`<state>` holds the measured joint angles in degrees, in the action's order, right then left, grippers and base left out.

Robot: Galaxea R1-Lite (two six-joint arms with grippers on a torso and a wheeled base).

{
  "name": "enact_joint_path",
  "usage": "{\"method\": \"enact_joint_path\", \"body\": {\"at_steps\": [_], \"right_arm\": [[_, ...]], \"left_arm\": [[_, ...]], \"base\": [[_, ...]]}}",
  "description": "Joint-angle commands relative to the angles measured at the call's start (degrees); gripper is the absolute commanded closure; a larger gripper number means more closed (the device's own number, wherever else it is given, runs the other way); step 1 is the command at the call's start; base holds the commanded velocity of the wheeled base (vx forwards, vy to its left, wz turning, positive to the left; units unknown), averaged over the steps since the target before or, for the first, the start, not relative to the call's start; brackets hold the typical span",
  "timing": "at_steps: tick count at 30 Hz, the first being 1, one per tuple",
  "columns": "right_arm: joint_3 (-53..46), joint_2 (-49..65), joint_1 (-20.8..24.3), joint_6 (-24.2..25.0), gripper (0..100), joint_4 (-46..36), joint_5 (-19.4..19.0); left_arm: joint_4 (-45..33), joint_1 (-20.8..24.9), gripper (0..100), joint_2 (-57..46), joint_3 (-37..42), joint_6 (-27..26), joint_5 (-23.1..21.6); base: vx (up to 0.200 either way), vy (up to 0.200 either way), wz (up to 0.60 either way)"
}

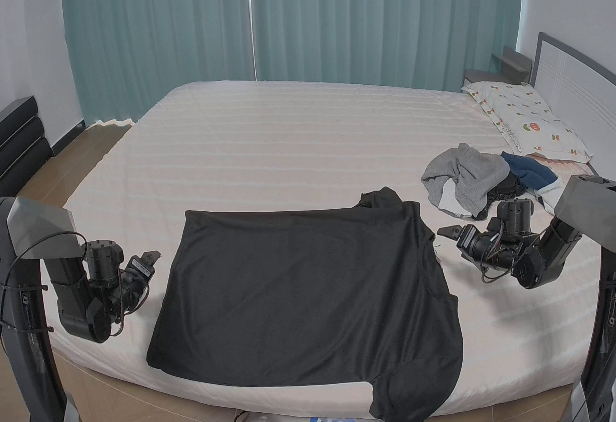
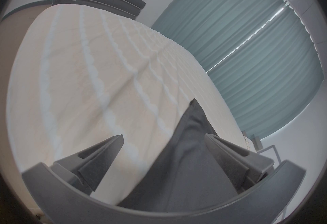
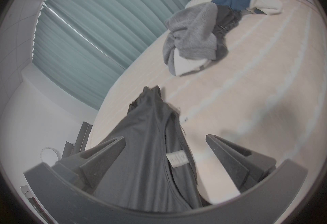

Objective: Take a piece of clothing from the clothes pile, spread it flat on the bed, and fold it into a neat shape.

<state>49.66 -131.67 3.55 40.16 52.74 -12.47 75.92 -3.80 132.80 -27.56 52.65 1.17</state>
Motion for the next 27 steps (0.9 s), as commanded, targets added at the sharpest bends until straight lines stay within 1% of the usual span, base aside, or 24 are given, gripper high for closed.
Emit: {"method": "enact_joint_path", "body": {"at_steps": [1,3,4,5,6,7,8,9,10,15,19,23,27], "right_arm": [[-9.76,5.11,1.81,0.45,0,0.44,-1.06],[-11.52,5.55,2.25,2.65,0,0.7,-1.06],[-11.52,5.55,2.25,2.65,0,0.7,-1.06],[-12.66,5.99,2.08,5.9,0,1.05,-2.12],[-13.28,5.64,2.25,8.1,0,1.32,-3.61],[-13.72,5.11,2.34,9.5,0,1.93,-5.55],[-13.81,4.93,2.25,9.77,0,2.28,-6.07],[-13.98,4.93,1.55,10.64,0,4.57,-8.45],[-14.24,5.11,0.93,10.82,0,5.36,-9.68],[-17.67,3.79,0.06,10.38,0,7.64,-10.38],[-17.67,2.56,-1.09,10.38,0,8.96,-11.17],[-17.76,2.12,-0.82,10.38,0,9.93,-11.52],[-17.94,2.03,-0.82,10.38,0,10.63,-11.52]], "left_arm": [[9.77,0.82,0,-3.69,13.32,2.19,-1.96],[11.44,0.64,0,-3.61,16.05,2.19,-3.63],[11.44,0.64,0,-3.61,16.05,2.19,-3.63],[12.49,0.46,0,-3.78,17.98,2.19,-5.21],[13.02,0.46,0,-3.96,18.86,2.19,-5.83],[13.37,0.46,0,-4.04,19.74,2.19,-6.27],[13.37,0.46,0,-4.13,19.92,2.19,-6.44],[13.64,0.64,0,-3.87,20.97,2.19,-6.88],[13.73,0.73,0,-3.69,21.32,2.1,-7.06],[13.73,0.73,0,-3.43,21.76,1.84,-7.23],[13.73,0.82,0,-2.81,22.64,1.23,-7.15],[13.73,0.99,0,-2.2,22.82,1.05,-6.88],[13.81,2.49,0,-1.41,23.43,0.96,-6.36]], "base": [[0.0,0.0,0.0],[0.0,0.0,0.0],[0.0,0.0,0.0],[-0.2,0.0,0.0],[-0.2,0.0,0.0],[-0.2,0.0,0.0],[-0.2,0.0,0.0],[-0.2,0.0,0.0],[-0.2,0.0,0.0],[-0.2,0.0,0.0],[-0.2,0.0,0.0],[0.0,0.0,0.0],[0.0,0.0,0.0]]}}
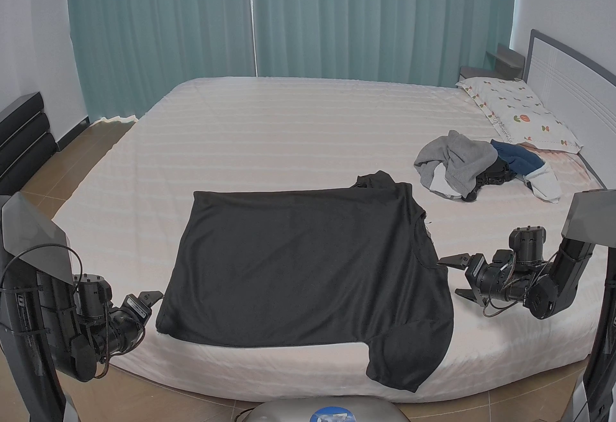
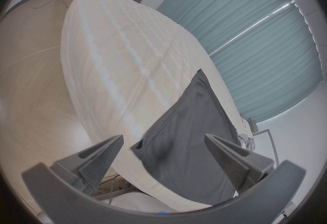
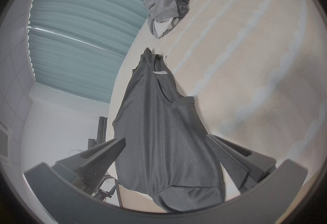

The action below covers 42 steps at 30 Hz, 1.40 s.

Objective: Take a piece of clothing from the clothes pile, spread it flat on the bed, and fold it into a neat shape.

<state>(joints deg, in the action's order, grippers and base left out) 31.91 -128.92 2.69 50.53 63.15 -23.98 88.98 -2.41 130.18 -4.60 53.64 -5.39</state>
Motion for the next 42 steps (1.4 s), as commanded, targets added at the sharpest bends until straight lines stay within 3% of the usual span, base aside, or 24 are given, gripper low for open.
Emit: {"method": "enact_joint_path", "body": {"at_steps": [1,4,7,11,23,24,31,37,42], "right_arm": [[-0.1,-0.72,0.03,0.09,0,0.22,-0.02],[-0.1,-1.16,0.12,0.01,0,0.31,0.07],[-0.01,-1.34,0.21,-0.08,0,0.4,0.07],[-0.1,-1.34,0.21,-0.08,0,0.4,0.07],[-0.1,-1.25,0.21,0.09,0,0.4,0.07],[-0.1,-1.25,0.21,0.01,0,0.4,0.16],[-0.71,-1.25,0.21,-0.08,0,0.4,0.51],[-2.56,-1.69,0.21,-0.17,0,4.18,0.51],[-3.26,-2.22,0.21,-0.17,0,5.85,0.51]], "left_arm": [[0.76,1.8,0,1.56,0.64,-0.03,0.29],[0.76,3.12,0,2.71,0.82,-0.03,0.99],[0.76,4.87,0,4.82,0.82,-2.57,5.48],[0.76,5.84,0,6.22,0.29,-4.42,7.32],[0.76,5.84,0,7.1,-3.67,-4.68,6.97],[0.76,5.84,100,7.28,-4.9,-4.95,6.88],[0.76,6.46,100,8.86,-5.16,-8.37,7.85],[0.76,4.7,100,8.33,-2.79,-8.55,11.72],[0.76,3.47,100,6.75,-2.17,-8.64,11.54]], "base": [[0.0,0.0,0.0],[0.0,0.0,0.0],[0.0,0.0,0.0],[0.0,0.0,0.0],[0.0,0.0,0.0],[0.0,0.0,0.0],[0.0,0.0,0.0],[0.0,0.0,0.0],[0.0,0.0,0.0]]}}
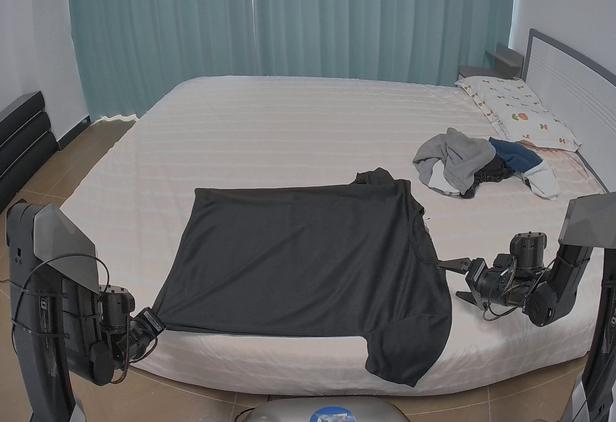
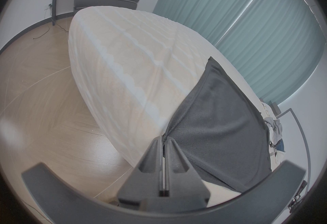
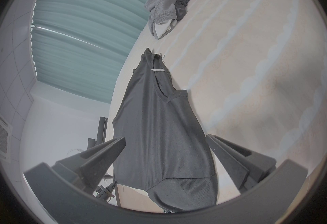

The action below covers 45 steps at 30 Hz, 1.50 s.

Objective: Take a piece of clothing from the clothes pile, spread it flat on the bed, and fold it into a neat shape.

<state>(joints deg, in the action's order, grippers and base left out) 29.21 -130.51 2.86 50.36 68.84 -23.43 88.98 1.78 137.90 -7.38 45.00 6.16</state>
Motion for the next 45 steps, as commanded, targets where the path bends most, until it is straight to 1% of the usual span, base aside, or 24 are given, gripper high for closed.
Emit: {"method": "enact_joint_path", "body": {"at_steps": [1,12,14,16,18,21,24,27,31,38,45], "right_arm": [[-0.64,-0.62,0.04,0.0,0,0.15,-0.04],[-0.56,-0.88,0.48,0.0,0,0.15,0.67],[-0.29,-0.88,0.21,0.0,0,0.24,1.28],[0.5,-0.97,-0.4,0.0,0,0.33,2.95],[1.73,-1.15,-0.93,0.18,0,0.24,3.83],[2.34,-2.11,-1.19,0.35,0,0.42,4.18],[2.87,-2.47,-1.19,0.35,0,0.42,4.8],[3.22,-2.91,-1.19,0.35,0,0.42,5.5],[3.14,-3.17,-1.11,0.35,0,0.42,5.5],[2.26,-2.82,0.3,0.18,0,0.33,5.59],[1.2,-3.26,2.67,-2.9,0,0.24,5.85]], "left_arm": [[0.76,-0.73,100,-0.97,0.7,0.0,0.0],[0.76,-0.81,100,-0.88,2.37,-0.52,0.26],[0.76,-0.81,100,-0.79,2.89,-1.67,0.35],[0.76,-1.16,100,-0.97,4.12,-4.21,0.61],[0.76,-1.69,100,-1.23,4.56,-5.36,1.4],[0.76,-2.66,100,-1.23,4.65,-7.03,3.25],[0.76,-4.24,100,-1.23,4.74,-9.14,3.42],[0.76,-4.5,100,-0.79,5.09,-9.4,3.42],[0.76,-4.5,100,-0.79,5.18,-9.4,3.34],[0.76,-4.42,100,-0.79,5.27,-8.96,2.81],[0.76,-4.42,100,-0.97,5.27,-8.87,1.67]], "base": [[0.0,0.0,0.0],[0.0,0.0,0.0],[0.0,0.0,0.0],[0.0,0.0,0.0],[0.0,0.0,0.0],[0.0,0.0,0.0],[0.0,0.0,0.0],[0.0,0.0,0.0],[0.0,0.0,0.0],[0.0,0.0,0.0],[0.0,0.0,0.0]]}}
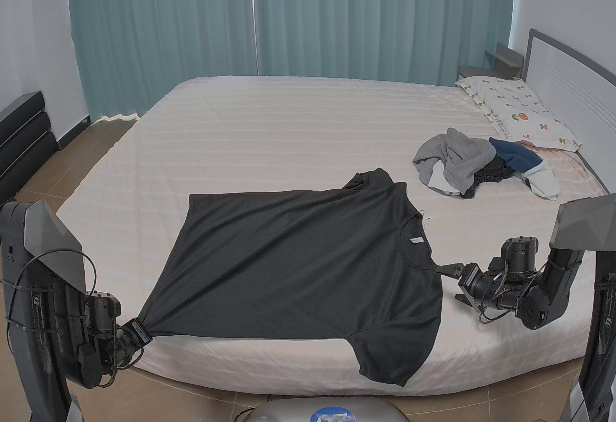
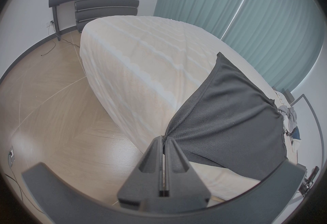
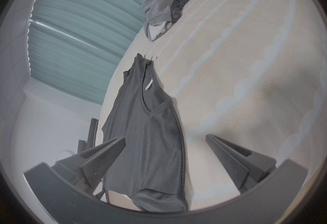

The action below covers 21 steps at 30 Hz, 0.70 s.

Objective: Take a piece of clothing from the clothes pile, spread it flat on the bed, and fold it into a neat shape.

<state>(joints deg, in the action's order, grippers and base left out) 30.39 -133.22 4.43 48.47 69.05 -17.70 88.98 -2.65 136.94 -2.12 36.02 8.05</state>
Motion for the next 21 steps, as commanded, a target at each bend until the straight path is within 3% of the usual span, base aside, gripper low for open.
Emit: {"method": "enact_joint_path", "body": {"at_steps": [1,12,13,21], "right_arm": [[0.02,-0.64,1.38,-1.1,0,0.03,0.3],[2.39,-3.8,6.03,-3.12,0,-0.32,5.84],[3.27,-4.07,6.56,-3.21,100,-0.4,6.27],[8.02,-5.12,5.86,-2.94,100,0.39,11.11]], "left_arm": [[0.76,0.01,100,-0.09,0.01,0.1,-0.22],[0.76,0.18,100,0.08,-0.08,0.1,-0.4],[0.76,0.18,100,0.08,-0.08,0.1,-0.66],[0.76,0.18,100,0.17,-0.08,0.19,-1.19]], "base": [[0.0,0.0,0.0],[0.0,0.0,0.0],[0.0,0.0,0.0],[0.0,0.0,0.0]]}}
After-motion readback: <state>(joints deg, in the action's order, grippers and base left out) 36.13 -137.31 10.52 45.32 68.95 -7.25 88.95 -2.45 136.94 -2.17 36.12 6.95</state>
